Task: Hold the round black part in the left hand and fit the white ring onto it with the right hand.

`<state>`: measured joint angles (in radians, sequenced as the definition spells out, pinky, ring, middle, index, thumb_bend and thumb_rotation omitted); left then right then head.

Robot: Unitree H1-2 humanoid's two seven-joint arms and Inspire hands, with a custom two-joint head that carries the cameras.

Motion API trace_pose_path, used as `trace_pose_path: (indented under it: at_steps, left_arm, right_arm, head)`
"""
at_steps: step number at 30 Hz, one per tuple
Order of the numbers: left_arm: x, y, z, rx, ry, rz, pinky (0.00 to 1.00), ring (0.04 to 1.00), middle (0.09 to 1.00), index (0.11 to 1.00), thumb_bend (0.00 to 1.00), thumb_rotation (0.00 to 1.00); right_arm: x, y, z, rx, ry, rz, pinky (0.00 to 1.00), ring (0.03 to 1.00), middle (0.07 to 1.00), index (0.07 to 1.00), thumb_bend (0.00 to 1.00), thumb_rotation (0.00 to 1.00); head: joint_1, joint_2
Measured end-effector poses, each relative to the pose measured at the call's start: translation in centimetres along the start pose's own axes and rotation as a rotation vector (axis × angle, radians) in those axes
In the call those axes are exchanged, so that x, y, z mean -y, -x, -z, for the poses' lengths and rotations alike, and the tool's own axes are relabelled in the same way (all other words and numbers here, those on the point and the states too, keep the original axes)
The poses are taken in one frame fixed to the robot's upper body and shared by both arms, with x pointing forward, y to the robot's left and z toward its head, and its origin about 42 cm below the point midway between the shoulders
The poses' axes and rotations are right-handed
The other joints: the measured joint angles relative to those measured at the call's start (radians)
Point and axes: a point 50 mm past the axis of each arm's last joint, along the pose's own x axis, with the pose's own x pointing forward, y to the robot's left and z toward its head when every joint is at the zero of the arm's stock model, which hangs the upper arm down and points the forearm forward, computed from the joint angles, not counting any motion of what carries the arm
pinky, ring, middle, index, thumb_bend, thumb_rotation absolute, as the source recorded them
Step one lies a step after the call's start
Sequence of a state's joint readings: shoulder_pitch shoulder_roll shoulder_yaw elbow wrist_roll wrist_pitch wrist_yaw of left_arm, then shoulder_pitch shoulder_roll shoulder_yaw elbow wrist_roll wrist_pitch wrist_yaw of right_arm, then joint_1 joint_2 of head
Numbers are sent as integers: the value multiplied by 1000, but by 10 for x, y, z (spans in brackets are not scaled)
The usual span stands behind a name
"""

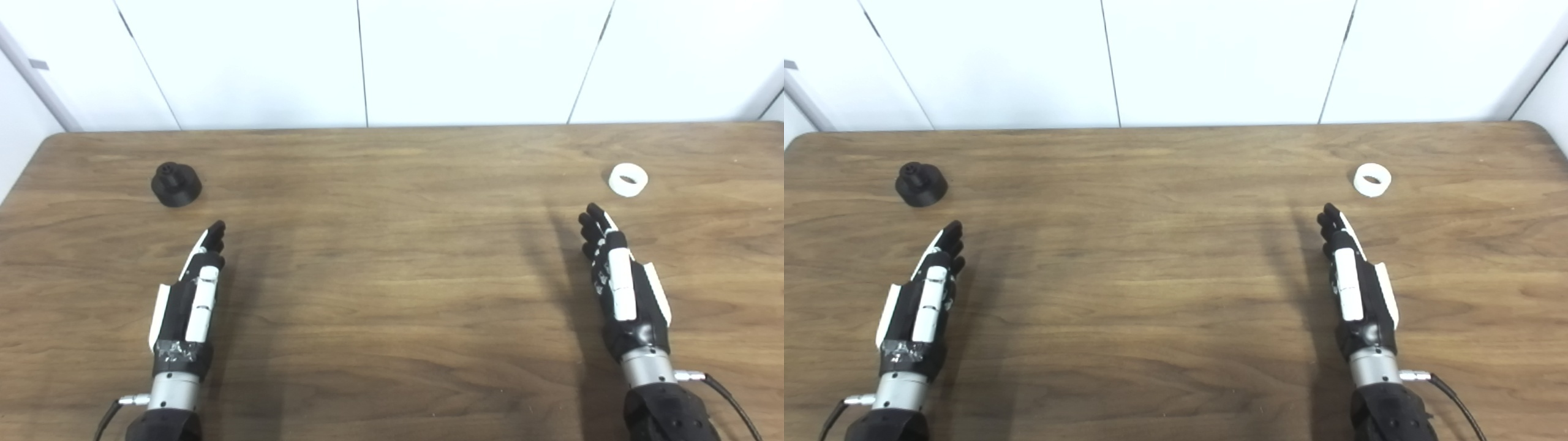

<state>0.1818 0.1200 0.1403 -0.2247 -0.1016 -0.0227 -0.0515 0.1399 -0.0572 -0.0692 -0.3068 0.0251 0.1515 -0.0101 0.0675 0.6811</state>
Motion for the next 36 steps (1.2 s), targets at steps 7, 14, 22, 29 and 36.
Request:
trace_pose_path:
  at_steps: [7,14,22,29,36]
  left_arm:
    - [5,1,6,22,-5,-1,999,990,973,943,443,811]
    - [10,2,8,24,-18,9,1000,1000,979,946,486,817]
    - [15,1,10,24,-57,18,1000,1000,988,960,454,841]
    - [18,1,11,27,-69,27,1000,1000,1000,968,487,845]
    - [20,2,12,24,-76,33,1000,1000,998,964,470,862]
  right_arm:
    - [4,0,8,16,-21,-6,1000,955,936,937,486,1000]
    - [9,-1,16,49,-10,-13,972,949,937,937,477,1000]
    - [17,-3,20,65,-5,-33,988,950,932,933,481,1000]
    - [23,-5,22,69,-1,-48,998,952,931,936,505,1000]
    - [25,-8,23,90,4,-63,983,956,939,946,477,1000]
  head:
    - [63,-63]
    - [101,-103]
    - [149,-155]
    - [167,-193]
    - [175,-225]
